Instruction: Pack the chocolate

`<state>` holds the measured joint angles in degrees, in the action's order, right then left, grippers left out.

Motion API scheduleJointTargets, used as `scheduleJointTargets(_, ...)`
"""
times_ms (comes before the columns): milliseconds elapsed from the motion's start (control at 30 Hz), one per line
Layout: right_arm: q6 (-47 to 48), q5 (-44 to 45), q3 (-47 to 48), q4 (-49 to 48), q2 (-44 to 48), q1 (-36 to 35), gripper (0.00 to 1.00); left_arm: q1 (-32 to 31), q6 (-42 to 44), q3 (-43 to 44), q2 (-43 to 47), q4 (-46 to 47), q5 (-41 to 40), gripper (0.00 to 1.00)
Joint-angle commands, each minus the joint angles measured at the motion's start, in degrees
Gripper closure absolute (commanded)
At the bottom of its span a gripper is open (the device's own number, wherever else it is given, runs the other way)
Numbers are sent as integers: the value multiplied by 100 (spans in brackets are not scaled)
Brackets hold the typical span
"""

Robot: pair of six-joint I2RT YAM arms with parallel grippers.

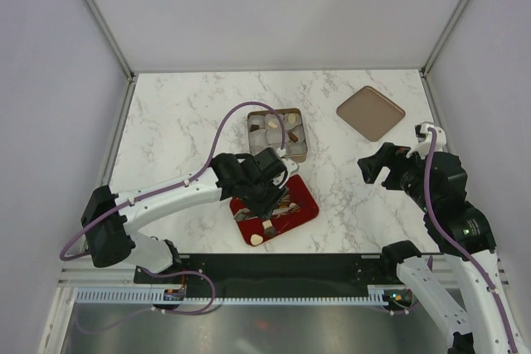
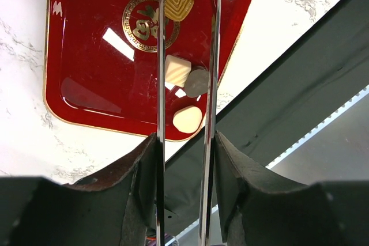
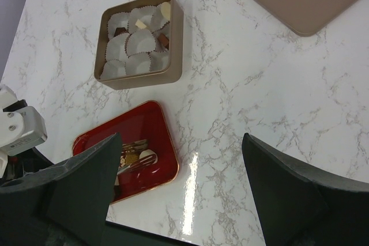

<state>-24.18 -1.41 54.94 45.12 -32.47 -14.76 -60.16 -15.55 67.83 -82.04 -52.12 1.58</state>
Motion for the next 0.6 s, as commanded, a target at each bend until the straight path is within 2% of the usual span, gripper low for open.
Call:
scheduleJointTargets(0,1,106,184,-56,74,0,6,-40,-44,55,4,70,-88,53)
scheduleJointTargets(567,-7,97,175,-48,92,0,6,-40,-176,801,-198,-44,-457,58)
